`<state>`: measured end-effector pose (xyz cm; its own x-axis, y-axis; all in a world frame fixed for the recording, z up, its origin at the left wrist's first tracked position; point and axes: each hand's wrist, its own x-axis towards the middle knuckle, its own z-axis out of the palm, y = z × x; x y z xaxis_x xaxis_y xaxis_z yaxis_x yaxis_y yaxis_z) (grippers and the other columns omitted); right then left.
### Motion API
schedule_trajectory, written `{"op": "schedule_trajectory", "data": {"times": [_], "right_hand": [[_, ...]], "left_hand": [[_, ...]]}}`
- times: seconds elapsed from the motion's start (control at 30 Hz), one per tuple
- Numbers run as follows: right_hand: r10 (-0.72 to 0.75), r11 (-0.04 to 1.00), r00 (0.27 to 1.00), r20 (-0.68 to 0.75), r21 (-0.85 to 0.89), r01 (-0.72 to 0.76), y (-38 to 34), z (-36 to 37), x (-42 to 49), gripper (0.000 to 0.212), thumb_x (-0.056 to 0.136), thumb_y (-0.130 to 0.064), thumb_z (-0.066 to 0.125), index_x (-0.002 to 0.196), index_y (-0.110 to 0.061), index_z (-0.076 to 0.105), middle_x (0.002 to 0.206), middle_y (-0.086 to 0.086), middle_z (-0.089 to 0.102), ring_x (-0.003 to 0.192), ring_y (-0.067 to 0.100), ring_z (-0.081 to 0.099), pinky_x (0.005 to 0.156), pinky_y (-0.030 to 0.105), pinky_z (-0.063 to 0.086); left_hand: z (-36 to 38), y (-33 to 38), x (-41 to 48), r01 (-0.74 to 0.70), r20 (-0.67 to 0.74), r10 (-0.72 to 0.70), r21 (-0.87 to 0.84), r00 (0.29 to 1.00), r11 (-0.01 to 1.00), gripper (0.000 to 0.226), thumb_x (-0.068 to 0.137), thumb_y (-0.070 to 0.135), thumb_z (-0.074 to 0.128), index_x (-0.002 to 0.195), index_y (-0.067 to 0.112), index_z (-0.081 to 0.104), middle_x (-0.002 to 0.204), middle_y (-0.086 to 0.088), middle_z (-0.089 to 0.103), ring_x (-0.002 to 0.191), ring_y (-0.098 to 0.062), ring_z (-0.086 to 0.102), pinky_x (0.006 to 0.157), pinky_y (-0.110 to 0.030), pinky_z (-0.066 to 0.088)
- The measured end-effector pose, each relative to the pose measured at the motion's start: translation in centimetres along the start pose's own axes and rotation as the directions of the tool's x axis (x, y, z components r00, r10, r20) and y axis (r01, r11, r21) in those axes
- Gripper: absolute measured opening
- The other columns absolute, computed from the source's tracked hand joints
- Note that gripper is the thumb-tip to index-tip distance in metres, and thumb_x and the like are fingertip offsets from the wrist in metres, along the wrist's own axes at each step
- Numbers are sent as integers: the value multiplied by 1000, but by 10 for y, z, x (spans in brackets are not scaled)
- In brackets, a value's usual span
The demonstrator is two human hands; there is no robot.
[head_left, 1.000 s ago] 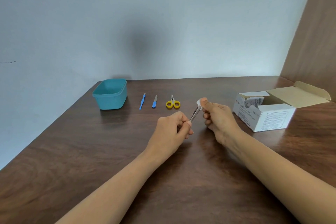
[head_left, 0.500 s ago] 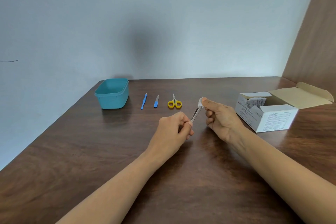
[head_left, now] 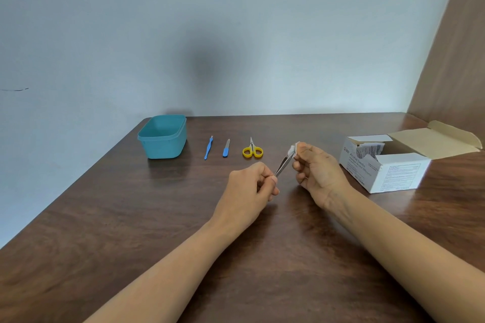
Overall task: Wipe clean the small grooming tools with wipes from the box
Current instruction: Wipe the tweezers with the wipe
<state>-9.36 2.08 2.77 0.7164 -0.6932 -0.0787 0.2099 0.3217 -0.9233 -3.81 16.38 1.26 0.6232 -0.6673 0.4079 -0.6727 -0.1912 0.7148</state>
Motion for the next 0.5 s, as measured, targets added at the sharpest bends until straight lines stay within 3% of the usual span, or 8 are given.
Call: {"op": "schedule_trajectory", "data": {"times": [0.23, 0.5], "right_hand": [[-45, 999, 999, 1, -25, 45, -1, -3, 2, 16, 84, -5, 66, 80, -20, 64, 69, -4, 60, 52, 4, 45, 41, 12, 31], [13, 994, 999, -47, 112, -8, -3, -3, 4, 34, 75, 2, 73, 85, -20, 49, 68, 0, 53, 49, 5, 43, 38, 14, 30]], "left_hand": [[-1, 0, -1, -10, 4, 10, 7, 1000, 1000, 14, 95, 19, 53, 82, 19, 59, 72, 9, 70, 62, 1, 64, 62, -10, 49], [-1, 1, -1, -4, 2, 4, -8, 1000, 1000, 14, 95, 17, 53, 83, 17, 60, 71, 8, 70, 62, 0, 64, 61, -9, 49]]}}
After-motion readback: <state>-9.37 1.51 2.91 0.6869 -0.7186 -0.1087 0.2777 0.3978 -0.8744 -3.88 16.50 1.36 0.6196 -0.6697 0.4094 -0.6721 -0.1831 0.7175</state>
